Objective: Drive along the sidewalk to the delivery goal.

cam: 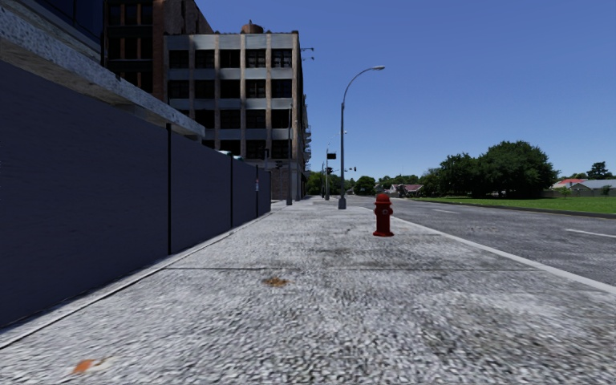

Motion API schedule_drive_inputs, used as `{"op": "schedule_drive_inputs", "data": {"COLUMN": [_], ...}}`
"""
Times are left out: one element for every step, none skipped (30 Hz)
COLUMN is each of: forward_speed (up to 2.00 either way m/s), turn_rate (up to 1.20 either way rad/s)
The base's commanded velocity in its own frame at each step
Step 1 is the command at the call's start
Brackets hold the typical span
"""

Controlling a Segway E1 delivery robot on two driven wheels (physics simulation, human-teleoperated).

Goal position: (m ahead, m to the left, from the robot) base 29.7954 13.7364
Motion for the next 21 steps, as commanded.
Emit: {"op": "schedule_drive_inputs", "data": {"forward_speed": [2.0, 2.0, 2.0, 2.0, 2.0, 2.0, 2.0, 2.0, 2.0, 2.0, 2.0, 2.0, 2.0, 2.0, 2.0, 2.0, 2.0, 2.0, 2.0, 2.0, 2.0], "turn_rate": [0.0, 0.0, 0.0, 0.0, 0.0, 0.0, 0.0, 0.0, 0.0, 0.0, 0.0, 0.0, 0.0, 0.0, 0.0, 0.0, 0.0, 0.0, 0.0, 0.0, 0.0]}}
